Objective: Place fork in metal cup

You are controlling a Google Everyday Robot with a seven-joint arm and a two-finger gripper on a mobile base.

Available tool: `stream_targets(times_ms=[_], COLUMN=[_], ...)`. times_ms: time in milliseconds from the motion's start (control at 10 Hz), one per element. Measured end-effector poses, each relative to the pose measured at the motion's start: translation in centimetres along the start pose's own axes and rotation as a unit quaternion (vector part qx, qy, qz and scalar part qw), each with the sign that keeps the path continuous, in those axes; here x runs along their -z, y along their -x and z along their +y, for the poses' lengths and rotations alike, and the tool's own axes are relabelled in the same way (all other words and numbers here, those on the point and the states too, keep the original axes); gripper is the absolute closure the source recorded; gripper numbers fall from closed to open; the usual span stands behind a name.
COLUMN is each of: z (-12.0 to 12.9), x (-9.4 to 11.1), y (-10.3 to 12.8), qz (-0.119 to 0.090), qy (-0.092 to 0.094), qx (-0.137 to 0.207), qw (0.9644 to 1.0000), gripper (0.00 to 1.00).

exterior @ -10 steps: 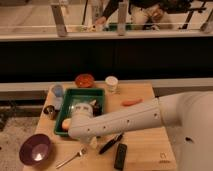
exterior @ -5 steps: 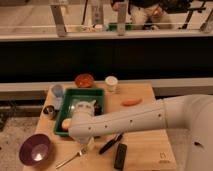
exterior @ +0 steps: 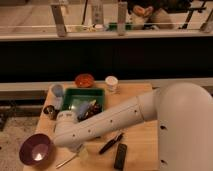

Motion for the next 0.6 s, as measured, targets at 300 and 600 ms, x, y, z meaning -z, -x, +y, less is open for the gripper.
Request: stream_targets(times_ms=[300,600], z=[0.6,0.7], x=[-2.5,-4.0], y=[0.3,0.5], qz=[-0.069,-0.161], qy=[-0.015,-0.057], qx=[-0.071,-0.097], qw=[0.9950,0.9805], gripper=[0.20,0.20])
